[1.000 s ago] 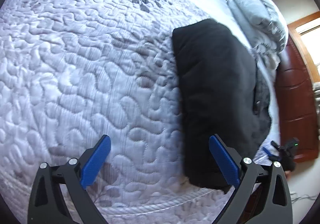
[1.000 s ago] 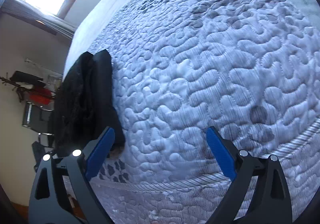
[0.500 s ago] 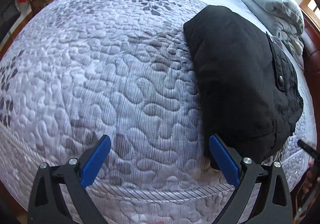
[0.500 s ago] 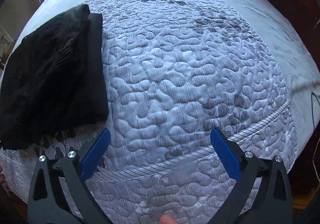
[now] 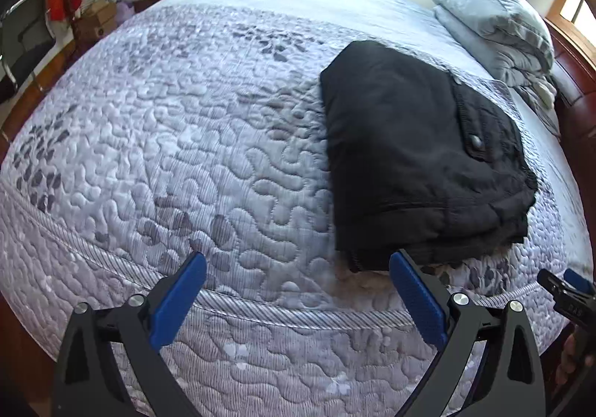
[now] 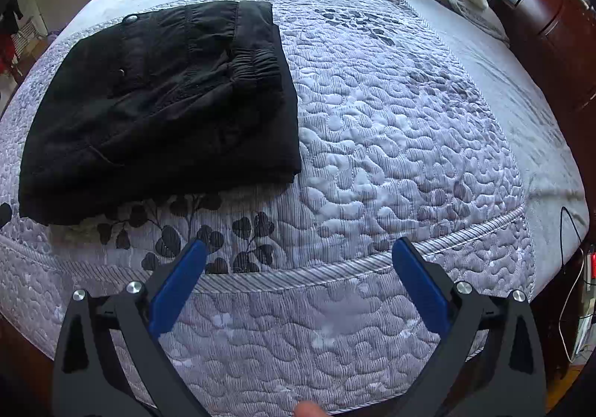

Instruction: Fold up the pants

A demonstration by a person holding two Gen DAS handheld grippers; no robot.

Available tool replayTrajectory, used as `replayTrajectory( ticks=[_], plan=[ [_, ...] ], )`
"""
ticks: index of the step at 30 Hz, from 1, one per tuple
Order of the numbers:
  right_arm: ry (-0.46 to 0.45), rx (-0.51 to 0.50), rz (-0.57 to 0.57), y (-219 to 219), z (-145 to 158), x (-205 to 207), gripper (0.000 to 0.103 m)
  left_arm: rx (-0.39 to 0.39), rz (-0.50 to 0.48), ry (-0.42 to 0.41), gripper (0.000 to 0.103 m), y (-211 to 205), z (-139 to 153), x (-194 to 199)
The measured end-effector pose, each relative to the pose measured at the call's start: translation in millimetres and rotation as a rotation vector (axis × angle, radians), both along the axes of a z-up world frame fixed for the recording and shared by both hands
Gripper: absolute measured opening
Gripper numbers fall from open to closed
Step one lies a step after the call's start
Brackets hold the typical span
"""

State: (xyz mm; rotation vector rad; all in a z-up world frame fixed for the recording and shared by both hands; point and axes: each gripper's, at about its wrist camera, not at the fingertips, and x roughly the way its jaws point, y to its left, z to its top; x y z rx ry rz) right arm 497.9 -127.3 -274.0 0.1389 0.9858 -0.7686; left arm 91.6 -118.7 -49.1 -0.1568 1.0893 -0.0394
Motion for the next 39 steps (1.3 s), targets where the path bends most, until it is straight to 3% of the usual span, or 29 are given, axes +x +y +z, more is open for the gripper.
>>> replayTrajectory(
  ticks=[6,15,27,34,39],
  plan=[
    [-0.013,-0.017,0.01,14,16,-6,0.1,0.06,-0.047,-0.056,0.099,-17,24,-7],
    [-0.017,-0.014,0.01,22,25,3,0.1,0.058,-0.093,-0.098,0.099,-35,43,-4],
    [-0.026,-0.035,0.002,20,42,13,0.1,0.124,-0.153,-0.171,0.099,-59,64,6],
    [-0.049,-0.049,0.0,21,51,13,0.1,0.129,-0.162,-0.19,0.099,-66,69,9],
    [-0.018,-0.076,-0.018,14,38,19,0.1,0.15,-0.161,-0.177,0.099,-66,58,11]
  ],
)
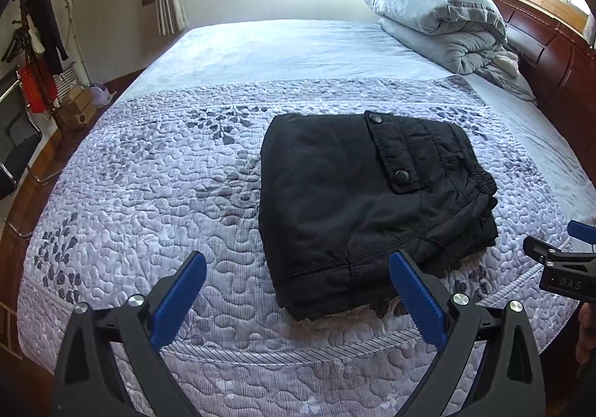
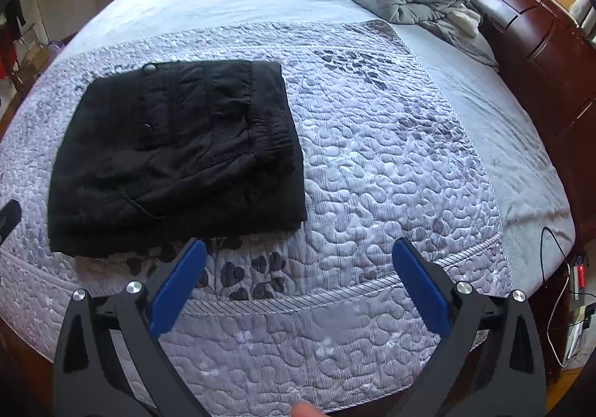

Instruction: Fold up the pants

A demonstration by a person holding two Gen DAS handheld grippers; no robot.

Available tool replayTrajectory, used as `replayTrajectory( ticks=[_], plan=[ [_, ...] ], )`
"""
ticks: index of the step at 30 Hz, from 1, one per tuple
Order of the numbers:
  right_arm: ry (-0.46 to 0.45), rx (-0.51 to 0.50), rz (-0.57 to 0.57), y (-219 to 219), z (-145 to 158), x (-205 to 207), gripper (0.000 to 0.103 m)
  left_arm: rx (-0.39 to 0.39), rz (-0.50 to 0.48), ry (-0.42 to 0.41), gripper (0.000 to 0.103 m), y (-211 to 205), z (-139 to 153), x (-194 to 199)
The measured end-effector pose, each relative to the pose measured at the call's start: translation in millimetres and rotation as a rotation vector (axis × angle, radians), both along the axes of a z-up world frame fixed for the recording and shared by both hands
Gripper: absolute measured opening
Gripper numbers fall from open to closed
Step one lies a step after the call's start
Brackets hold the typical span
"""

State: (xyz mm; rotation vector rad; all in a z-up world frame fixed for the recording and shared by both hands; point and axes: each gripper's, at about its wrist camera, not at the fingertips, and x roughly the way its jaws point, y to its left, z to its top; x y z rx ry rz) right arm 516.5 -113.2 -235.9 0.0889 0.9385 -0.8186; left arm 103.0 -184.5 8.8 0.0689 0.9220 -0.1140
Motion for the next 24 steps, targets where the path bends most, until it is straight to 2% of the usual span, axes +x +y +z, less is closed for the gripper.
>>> replayTrajectory(
  ticks=[3,6,15,24],
  plan=[
    [0.011,0.016,-0.005,-5,-7,0,0.1,0.019,0.011,0.016,0.099,3,-10,1],
    [0.011,0.021,-0.004,-5,-9,-1,0.1,-0.004,0.022,0.025,0.099,8,-14,1],
    [0.007,-0.002,0.01,-5,-4,-3,0.1,-0.025,0.025,0.018,0.099,13,-10,0],
    [0.003,0.033,0.04,-1,-6,-1,0.1,-0.007,0.02,0.031,0.099,14,-15,0]
  ],
)
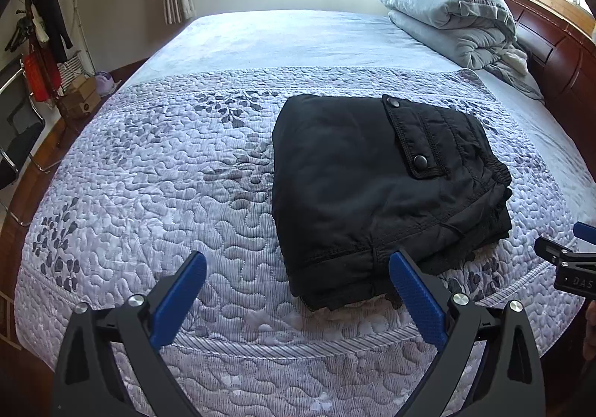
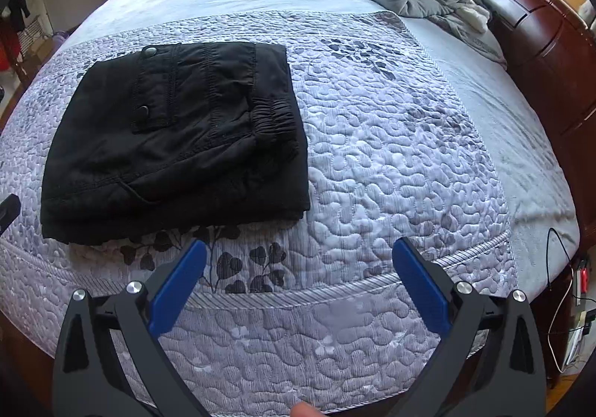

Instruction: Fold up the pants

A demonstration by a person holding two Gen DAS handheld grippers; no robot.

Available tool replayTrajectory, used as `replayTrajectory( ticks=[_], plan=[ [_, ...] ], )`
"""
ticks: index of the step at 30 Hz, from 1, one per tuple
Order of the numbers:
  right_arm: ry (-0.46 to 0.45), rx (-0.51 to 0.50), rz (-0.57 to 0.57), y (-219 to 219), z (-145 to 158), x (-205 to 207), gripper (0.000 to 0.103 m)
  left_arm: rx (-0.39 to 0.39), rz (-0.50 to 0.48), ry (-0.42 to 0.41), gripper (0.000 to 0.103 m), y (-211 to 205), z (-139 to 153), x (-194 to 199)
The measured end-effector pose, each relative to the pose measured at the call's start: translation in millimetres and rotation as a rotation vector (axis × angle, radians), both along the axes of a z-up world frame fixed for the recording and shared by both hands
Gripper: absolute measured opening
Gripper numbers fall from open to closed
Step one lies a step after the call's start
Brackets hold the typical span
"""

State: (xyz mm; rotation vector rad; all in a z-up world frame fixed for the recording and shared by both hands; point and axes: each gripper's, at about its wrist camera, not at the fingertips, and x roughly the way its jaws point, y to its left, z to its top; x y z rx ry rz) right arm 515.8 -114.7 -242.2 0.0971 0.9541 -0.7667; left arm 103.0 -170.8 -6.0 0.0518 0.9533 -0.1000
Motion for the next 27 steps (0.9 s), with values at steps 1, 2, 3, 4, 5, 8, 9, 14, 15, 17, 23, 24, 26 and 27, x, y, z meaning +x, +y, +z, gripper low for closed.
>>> replayTrajectory(
  ticks=[1,2,3,4,5,8,9,14,15,17,23,24,26,27],
  plan=[
    [0.0,0.0,0.001,1,0,0,0.1,-0.001,-0.001,0.002,0.099,0,-1,0],
    [0.002,0.0,0.002,1,0,1,0.1,-0.001,0.0,0.002,0.099,0,-1,-1],
    [0.001,0.002,0.003,0,0,1,0.1,-0.002,-0.001,0.002,0.099,0,-2,-1],
    [0.0,0.006,0.004,1,-1,1,0.1,0.0,-0.002,0.003,0.099,0,-4,-1],
    [0.001,0.011,0.008,1,-1,2,0.1,0.001,-0.004,0.004,0.099,-1,-5,-2],
    [0.009,0.008,0.008,1,-3,2,0.1,0.01,-0.015,0.015,0.099,-4,-10,-2],
    [0.011,0.011,0.008,1,-5,2,0.1,0.013,-0.018,0.019,0.099,-4,-11,-2],
    [0.017,0.012,0.005,1,-8,3,0.1,0.008,-0.015,0.029,0.099,-4,-14,-2],
    [0.016,0.013,0.005,0,-8,3,0.1,0.001,-0.012,0.029,0.099,-3,-14,-2],
    [0.018,0.012,0.005,0,-7,3,0.1,-0.001,-0.01,0.03,0.099,-3,-14,-2],
    [0.013,0.005,0.006,1,-5,1,0.1,0.002,-0.015,0.029,0.099,-3,-13,-2],
    [0.011,0.004,0.006,1,-5,1,0.1,0.002,-0.017,0.03,0.099,-4,-13,-3],
    [0.01,0.004,0.006,2,-4,1,0.1,0.002,-0.02,0.031,0.099,-5,-13,-3],
    [0.01,0.004,0.007,2,-4,1,0.1,0.003,-0.022,0.033,0.099,-6,-14,-4]
  ],
)
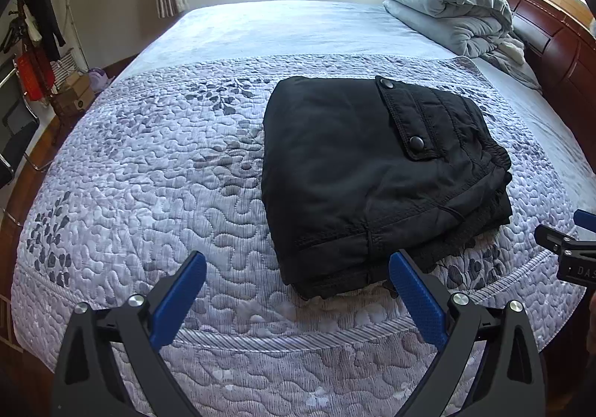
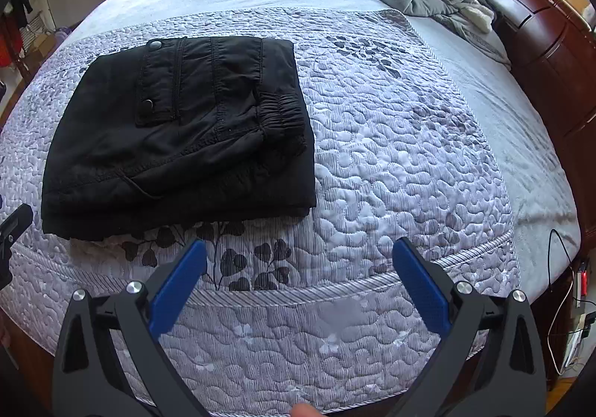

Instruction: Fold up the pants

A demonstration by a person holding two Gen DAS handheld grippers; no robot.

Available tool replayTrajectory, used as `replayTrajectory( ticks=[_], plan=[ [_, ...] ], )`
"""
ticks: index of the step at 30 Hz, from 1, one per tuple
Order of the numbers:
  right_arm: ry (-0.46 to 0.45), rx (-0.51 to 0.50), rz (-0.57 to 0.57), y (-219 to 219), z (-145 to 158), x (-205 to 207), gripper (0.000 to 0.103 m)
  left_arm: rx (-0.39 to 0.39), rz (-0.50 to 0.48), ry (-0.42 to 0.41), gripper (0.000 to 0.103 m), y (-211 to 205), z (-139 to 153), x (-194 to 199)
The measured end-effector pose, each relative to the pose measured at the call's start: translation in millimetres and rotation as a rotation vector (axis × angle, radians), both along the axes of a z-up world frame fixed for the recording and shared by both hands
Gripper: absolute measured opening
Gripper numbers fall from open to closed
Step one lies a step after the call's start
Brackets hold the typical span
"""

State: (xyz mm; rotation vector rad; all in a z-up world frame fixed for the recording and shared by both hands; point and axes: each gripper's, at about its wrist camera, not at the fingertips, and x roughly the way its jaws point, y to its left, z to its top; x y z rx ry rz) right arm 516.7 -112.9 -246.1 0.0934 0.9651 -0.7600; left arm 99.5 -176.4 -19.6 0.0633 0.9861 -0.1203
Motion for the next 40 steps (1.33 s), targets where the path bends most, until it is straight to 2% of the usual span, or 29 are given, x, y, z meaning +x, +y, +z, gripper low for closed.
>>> replayTrajectory(
  ticks=[30,40],
  plan=[
    [-0.004,-0.001,-0.011,0.6,0.9,-1.7,0.1,-0.037,-0.003,-0.014,0.099,-0.7,5.2,1.2],
    [-0.009,0.002,-0.017,-0.7,1.5,-3.3,0.1,-0.033,0.006,0.008,0.099,0.1,3.0,2.5]
  ],
)
